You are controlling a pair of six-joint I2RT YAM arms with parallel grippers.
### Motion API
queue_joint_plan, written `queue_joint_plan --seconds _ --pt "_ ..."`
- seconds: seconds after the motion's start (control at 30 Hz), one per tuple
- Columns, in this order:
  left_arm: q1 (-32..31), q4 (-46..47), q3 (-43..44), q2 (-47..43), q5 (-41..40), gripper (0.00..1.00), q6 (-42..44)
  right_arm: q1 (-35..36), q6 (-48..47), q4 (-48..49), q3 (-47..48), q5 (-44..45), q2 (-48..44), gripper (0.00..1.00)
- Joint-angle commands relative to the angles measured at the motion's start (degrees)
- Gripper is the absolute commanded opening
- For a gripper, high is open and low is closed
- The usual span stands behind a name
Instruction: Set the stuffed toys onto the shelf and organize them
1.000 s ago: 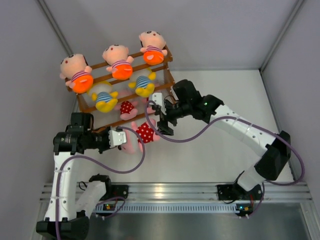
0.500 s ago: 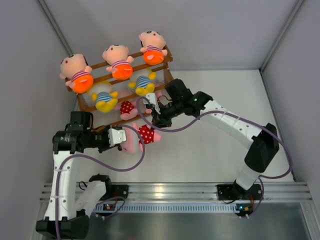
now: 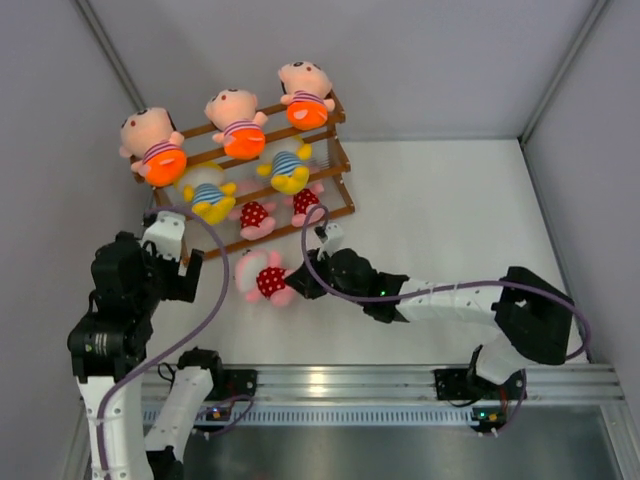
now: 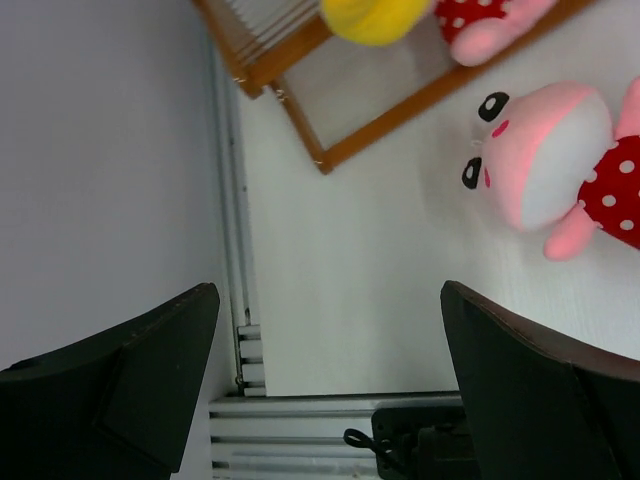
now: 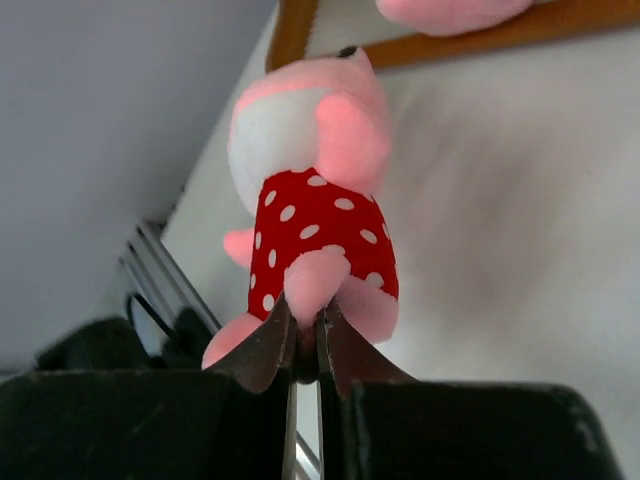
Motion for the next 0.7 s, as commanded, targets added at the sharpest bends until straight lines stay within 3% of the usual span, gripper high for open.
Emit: queue_joint_plan --seconds 0.0,0.13,0.27,0.47,0.67 --pt "0.2 5.2 -2.1 -1.5 -16.2 0.98 -11.5 4.7 18.9 21.0 6.3 21.6 5.4 0.00" --pt "0.8 6.1 -2.2 -1.8 -19.6 0.98 -13.8 7.7 24.3 21.0 14.8 27.8 14.9 0.00" --pt "0.7 6.6 -2.1 -1.9 -19.7 0.98 -15.3 9.6 31.9 19.3 23.4 28.6 26.4 0.00" --pt "0.3 6.6 -2.7 -1.5 -21.0 0.98 -15.7 9.8 34.5 14.2 38.9 30.0 37.5 0.00" --pt "-1.7 6.6 -2.7 -2.2 -22.5 0.98 -14.4 9.8 38.5 11.3 39.9 29.4 39.9 0.00"
